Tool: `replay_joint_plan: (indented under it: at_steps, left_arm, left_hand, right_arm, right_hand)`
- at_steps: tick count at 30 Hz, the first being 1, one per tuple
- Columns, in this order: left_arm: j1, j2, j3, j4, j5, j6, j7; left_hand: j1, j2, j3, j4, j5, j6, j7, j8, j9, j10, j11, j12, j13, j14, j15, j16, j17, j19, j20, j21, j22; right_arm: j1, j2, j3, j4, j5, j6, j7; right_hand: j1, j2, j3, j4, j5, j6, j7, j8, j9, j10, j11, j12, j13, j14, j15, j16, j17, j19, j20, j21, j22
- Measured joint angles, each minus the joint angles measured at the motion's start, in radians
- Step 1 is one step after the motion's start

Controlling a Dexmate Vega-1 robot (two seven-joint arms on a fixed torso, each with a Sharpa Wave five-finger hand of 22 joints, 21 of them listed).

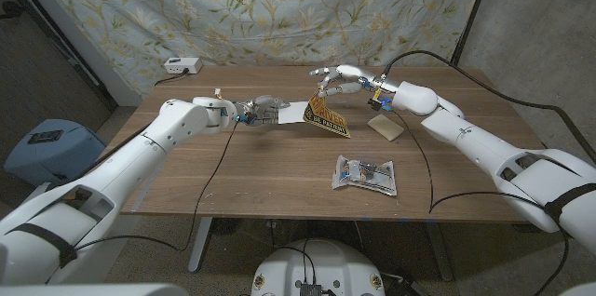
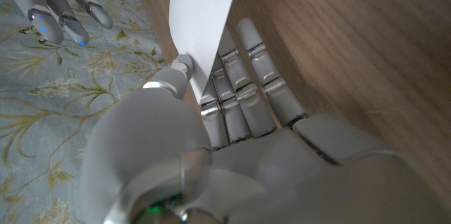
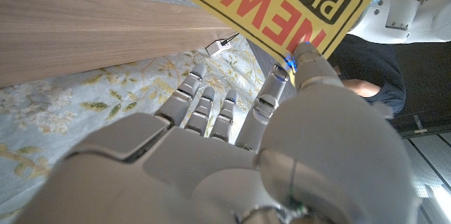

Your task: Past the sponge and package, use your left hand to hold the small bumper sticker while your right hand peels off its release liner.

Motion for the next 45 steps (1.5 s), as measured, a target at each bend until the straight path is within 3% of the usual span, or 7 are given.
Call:
replay_joint_plan:
  at_steps: [20, 45]
  left_arm:
    - [-0.013, 0.007, 0.010, 0.014, 0.017, 0.009, -0.021]
    - [-0.034, 0.023, 0.022, 0.046, 0.045, 0.021, -0.063]
  left_hand:
    - [-0.001, -0.001, 0.005, 0.000, -0.004, -0.001, -0.001, 0.004, 0.000, 0.005, -0.005, -0.009, 0.005, 0.005, 0.005, -0.003, 0.011, -0.009, 0.002, 0.018, 0.000]
    - [-0.007, -0.007, 0.009, -0.002, -0.004, 0.002, 0.002, 0.004, 0.000, 0.010, -0.007, -0.013, 0.014, 0.011, 0.000, -0.011, 0.024, -0.020, 0.002, 0.036, -0.003]
  right_arm:
    - [-0.010, -0.012, 0.015, -0.028, 0.016, -0.013, 0.023]
    - [0.025, 0.007, 0.010, 0.012, 0.018, -0.006, 0.042]
  right_hand:
    - [0.000, 0.000, -0.004, 0.004, 0.004, 0.002, -0.002, -0.003, 0.000, 0.000, 0.000, 0.000, 0.000, 0.000, 0.000, 0.000, 0.005, 0.000, 0.000, 0.000, 0.000]
    - [0.000, 0.000, -0.004, 0.004, 0.008, 0.001, -0.001, -0.009, -0.005, 0.000, 0.000, 0.000, 0.000, 0.000, 0.000, 0.000, 0.005, 0.000, 0.000, 0.000, 0.000]
